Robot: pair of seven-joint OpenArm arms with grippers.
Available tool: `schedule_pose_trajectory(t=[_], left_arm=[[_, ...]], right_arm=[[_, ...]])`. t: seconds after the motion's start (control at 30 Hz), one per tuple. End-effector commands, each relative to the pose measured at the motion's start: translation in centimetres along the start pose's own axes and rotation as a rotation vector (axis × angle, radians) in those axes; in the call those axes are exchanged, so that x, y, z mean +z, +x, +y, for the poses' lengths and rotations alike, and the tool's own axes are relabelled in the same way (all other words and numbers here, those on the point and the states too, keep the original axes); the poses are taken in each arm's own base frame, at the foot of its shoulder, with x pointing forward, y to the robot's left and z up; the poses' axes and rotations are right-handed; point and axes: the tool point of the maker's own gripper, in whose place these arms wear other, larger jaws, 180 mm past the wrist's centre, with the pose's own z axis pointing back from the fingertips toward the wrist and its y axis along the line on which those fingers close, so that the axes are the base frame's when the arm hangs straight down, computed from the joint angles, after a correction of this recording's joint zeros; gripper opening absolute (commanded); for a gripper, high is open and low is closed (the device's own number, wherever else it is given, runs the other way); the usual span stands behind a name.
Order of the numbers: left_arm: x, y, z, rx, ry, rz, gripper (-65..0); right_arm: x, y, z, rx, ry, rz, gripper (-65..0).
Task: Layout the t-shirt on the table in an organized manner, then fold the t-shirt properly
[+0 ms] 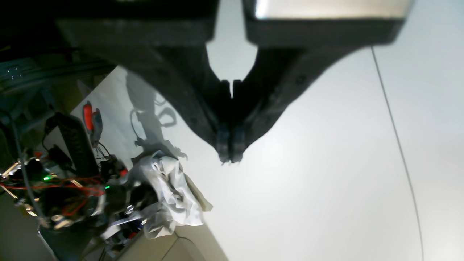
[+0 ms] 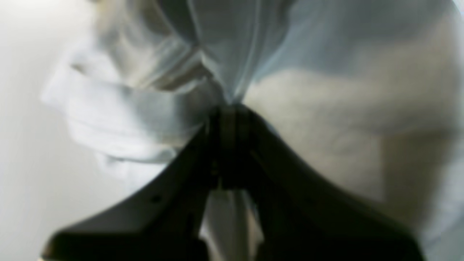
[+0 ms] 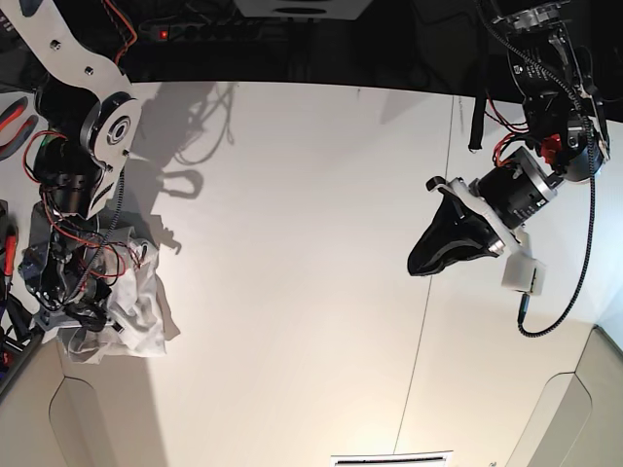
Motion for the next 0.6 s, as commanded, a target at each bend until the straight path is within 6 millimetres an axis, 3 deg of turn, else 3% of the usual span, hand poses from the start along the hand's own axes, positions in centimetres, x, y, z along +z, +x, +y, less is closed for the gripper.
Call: schedule_pose_trajectory(t=[0.0, 0.17, 0.3, 0.43, 0.57], left_arm=[[0.1, 1.4, -0.6, -0.02, -0.024, -0.047, -65.0], [0.1, 1.4, -0.6, -0.02, -0.024, -0.047, -65.0], [0.1, 1.4, -0.6, -0.019, -0.025, -0.048, -65.0], [0.1, 1.5, -0.7, -0.016, -0.028, -0.053, -65.0], [0.2, 1.6, -0.9, -0.001, -0.044, -0.067, -65.0]], right_arm=[[1.5, 4.8, 2.1, -0.001, 0.065, -0.125, -65.0], [5.9, 10.0, 5.0, 0.037, 0.232, -0.3, -65.0], [11.0, 11.6, 5.9, 0.109, 0.353, -0.438, -65.0], [17.0, 10.0, 5.9, 0.234, 0.429, -0.556, -65.0], [22.0, 5.4, 5.8, 0.37, 0.486, -0.579, -65.0]])
